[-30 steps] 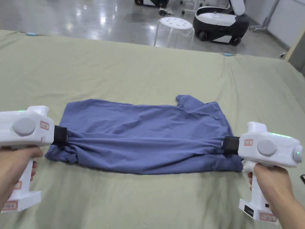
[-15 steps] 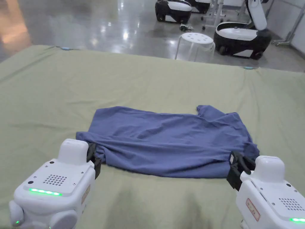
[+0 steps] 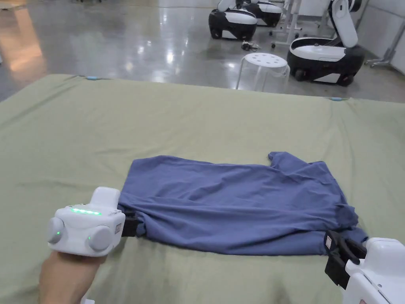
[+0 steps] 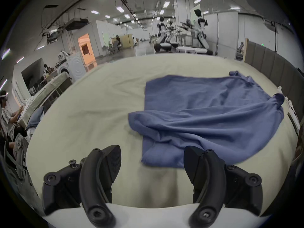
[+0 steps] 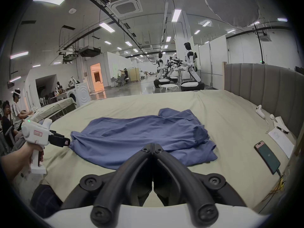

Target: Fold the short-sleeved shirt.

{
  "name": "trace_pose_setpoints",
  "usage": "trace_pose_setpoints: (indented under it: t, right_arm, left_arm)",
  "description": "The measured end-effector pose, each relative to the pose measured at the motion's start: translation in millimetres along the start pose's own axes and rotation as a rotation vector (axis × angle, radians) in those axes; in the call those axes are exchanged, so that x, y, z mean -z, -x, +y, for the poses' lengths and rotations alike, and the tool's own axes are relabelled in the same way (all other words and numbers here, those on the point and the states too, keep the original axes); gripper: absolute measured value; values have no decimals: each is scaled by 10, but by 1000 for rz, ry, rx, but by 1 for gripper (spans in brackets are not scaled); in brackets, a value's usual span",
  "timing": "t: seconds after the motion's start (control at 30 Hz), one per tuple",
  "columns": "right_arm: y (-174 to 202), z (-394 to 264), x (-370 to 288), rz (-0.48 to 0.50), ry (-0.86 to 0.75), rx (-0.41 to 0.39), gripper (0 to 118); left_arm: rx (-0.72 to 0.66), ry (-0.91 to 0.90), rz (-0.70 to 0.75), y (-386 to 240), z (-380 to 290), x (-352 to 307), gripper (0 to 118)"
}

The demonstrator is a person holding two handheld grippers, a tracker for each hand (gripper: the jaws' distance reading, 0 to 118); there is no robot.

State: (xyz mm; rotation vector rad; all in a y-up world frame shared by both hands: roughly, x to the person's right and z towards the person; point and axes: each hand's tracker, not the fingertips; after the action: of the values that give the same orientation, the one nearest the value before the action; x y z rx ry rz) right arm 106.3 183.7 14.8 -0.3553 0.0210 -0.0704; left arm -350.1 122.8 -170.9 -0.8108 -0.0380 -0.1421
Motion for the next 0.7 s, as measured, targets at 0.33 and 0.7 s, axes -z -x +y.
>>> trace_pose_setpoints:
  t: [0.33,0.7]
  right_arm:
    - [-993,-2,651,-197,258,-47,64]
    - [-1175,24,1365,-111,417,-10,8]
  left_arm:
    - [77,-67,-70,-505,205,-275,11]
    - [-34,-47,-124,-368,110,-395,10]
